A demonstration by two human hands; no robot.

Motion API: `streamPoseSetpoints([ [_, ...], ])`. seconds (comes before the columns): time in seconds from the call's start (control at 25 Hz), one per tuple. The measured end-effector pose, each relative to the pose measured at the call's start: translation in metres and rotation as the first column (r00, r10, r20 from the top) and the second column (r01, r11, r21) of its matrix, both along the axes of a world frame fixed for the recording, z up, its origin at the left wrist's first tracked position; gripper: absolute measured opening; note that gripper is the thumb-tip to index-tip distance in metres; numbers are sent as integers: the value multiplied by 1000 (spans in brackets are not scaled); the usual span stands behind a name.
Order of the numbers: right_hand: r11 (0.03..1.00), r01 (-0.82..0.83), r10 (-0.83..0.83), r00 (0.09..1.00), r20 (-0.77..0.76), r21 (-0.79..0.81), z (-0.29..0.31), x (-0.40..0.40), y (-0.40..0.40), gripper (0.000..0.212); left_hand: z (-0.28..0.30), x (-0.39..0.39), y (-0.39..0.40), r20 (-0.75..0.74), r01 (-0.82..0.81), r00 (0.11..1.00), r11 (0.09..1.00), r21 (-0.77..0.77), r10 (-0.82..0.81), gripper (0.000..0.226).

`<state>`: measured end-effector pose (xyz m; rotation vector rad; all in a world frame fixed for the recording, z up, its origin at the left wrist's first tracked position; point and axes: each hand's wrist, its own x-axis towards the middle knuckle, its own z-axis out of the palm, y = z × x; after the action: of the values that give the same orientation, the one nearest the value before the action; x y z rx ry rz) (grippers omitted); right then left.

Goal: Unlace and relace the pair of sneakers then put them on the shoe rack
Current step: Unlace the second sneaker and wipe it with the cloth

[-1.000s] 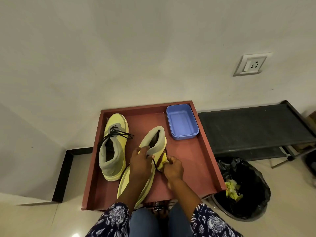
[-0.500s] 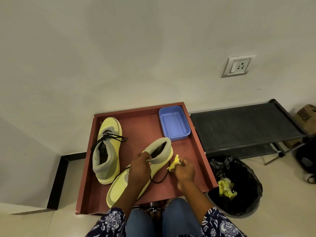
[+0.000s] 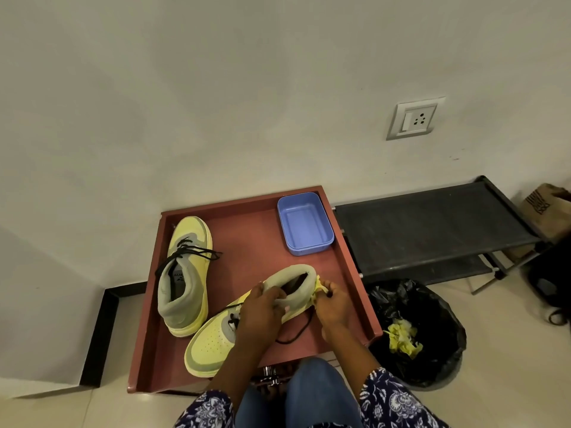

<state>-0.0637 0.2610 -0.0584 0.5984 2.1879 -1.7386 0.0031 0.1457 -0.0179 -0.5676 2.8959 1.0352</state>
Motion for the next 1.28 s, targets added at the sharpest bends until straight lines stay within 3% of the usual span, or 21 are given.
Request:
streamPoseSetpoints([
  [0.36, 992, 126, -124, 987, -99, 13, 6, 44, -19, 23, 0, -5, 10, 108, 14, 994, 987, -161, 4, 24],
  [0.72, 993, -56, 62, 997, -48, 108, 21, -18, 1, 26, -4, -4, 10, 118, 15, 993, 987, -162, 4, 30],
  [0.88, 993, 19, -7, 995, -102, 121, 8, 14, -8, 26, 1, -5, 14, 128, 9, 992, 982, -190, 16, 31],
  [1.12, 996, 92, -91, 991, -100, 10, 9, 39, -11, 20, 2, -1, 14, 82, 32, 997, 984, -175, -18, 28],
  [1.28, 994, 72, -63, 993, -102, 88, 9, 12, -10, 23, -5, 0, 12, 98, 63, 994, 975, -211, -43, 27],
])
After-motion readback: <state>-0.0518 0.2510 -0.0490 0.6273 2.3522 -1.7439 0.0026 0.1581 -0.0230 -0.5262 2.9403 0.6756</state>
